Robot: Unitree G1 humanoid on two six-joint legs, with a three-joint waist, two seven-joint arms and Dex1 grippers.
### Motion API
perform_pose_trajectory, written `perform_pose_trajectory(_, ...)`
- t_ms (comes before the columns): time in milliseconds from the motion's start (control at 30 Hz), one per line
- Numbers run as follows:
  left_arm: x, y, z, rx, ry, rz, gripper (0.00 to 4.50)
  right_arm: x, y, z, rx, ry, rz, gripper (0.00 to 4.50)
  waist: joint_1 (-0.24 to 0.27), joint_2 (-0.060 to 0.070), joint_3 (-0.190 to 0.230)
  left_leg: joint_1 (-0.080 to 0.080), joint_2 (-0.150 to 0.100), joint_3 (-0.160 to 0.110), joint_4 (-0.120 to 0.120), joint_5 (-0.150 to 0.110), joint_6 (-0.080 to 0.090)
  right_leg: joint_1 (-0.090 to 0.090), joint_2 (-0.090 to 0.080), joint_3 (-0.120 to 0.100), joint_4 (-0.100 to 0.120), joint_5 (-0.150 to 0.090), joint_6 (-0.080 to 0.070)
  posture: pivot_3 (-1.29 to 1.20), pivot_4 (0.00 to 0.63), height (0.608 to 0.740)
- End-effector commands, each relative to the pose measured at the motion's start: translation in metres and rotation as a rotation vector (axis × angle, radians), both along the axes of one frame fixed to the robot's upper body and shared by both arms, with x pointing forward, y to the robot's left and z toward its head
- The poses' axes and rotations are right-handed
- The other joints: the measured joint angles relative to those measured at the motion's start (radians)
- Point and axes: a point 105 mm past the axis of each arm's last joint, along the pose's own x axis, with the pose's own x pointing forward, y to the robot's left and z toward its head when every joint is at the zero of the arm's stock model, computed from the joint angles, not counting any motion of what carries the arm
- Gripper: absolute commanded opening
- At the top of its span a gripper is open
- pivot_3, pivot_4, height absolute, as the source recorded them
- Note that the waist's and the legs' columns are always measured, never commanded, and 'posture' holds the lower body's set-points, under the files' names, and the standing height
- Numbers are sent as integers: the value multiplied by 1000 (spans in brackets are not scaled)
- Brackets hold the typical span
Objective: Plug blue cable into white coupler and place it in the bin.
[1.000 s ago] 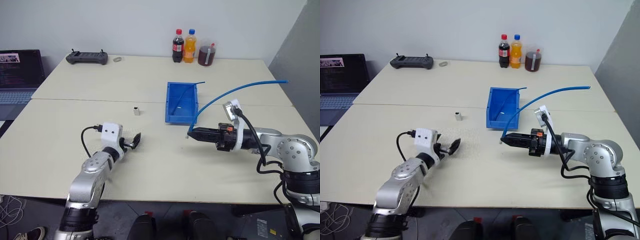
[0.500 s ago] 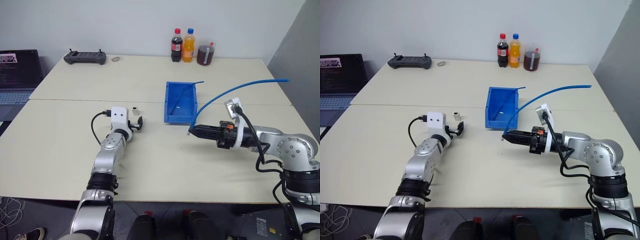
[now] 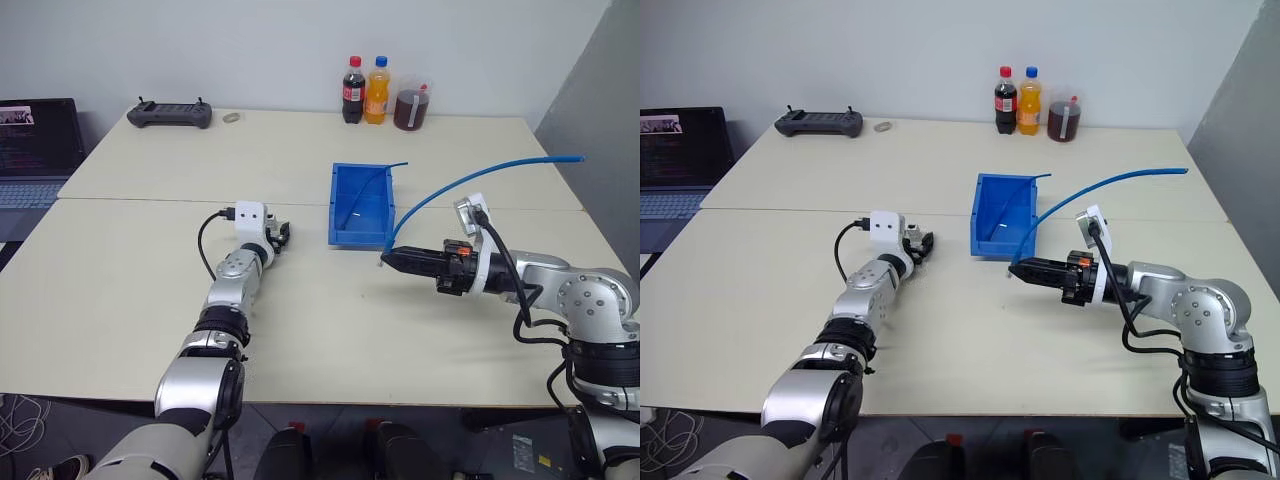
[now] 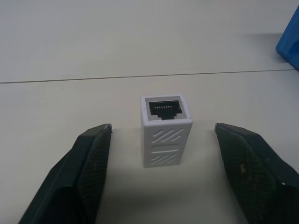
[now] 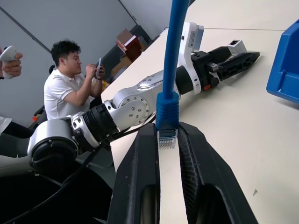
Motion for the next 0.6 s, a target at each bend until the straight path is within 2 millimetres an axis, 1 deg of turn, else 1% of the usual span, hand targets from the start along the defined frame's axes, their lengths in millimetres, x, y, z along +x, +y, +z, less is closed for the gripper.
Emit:
perform_pose_trajectory(33,5,-2,14,-9,-43,-7,2596,-1,-3,10,9,-51,-15,273,0,0,0,0,0,0,0,0,0,0,0,0,0,0,0,0,150,740)
perform_pose_trajectory(67,6,-1,14,-10,-42,-3,2448,-1,-3,10,10,-50,-15,273,0,0,0,0,0,0,0,0,0,0,0,0,0,0,0,0,150,740)
perform_pose_trajectory(200,6,0,14,-3,-41,-7,1517,0,-2,10,13,-50,-16,273,0,0,0,0,0,0,0,0,0,0,0,0,0,0,0,0,150,740)
perform_pose_trajectory(267,5,3,12,2,-38,-1,1146,1,-2,10,13,-49,-17,273,0,0,0,0,0,0,0,0,0,0,0,0,0,0,0,0,150,740)
perform_pose_trajectory(300,4,6,12,5,-37,6,831,1,-2,9,13,-48,-16,273,0,0,0,0,0,0,0,0,0,0,0,0,0,0,0,0,150,740)
perform_pose_trajectory(400,0,14,11,11,-41,20,782,0,-2,8,13,-46,-16,273,-1,0,0,0,0,0,0,0,0,0,0,0,0,0,0,0,150,740)
perform_pose_trajectory(467,-4,16,10,15,-42,-3,782,-1,-2,8,11,-48,-17,273,-3,0,0,0,0,0,0,0,0,0,0,0,0,0,0,0,150,740)
perform_pose_trajectory(500,-9,15,11,47,-51,-43,782,0,-2,8,9,-53,-22,273,-4,0,0,0,0,0,0,0,0,0,0,0,0,0,0,0,150,740)
perform_pose_trajectory(567,-28,5,10,105,-53,-192,782,-1,-1,8,6,-61,-28,273,-9,1,0,1,1,0,0,0,0,0,0,1,1,0,0,0,150,740)
perform_pose_trajectory(600,-50,-5,9,145,-50,-347,782,-1,0,7,-1,-69,-24,273,-10,1,0,1,1,2,-1,0,-1,-1,0,2,1,0,0,0,150,740)
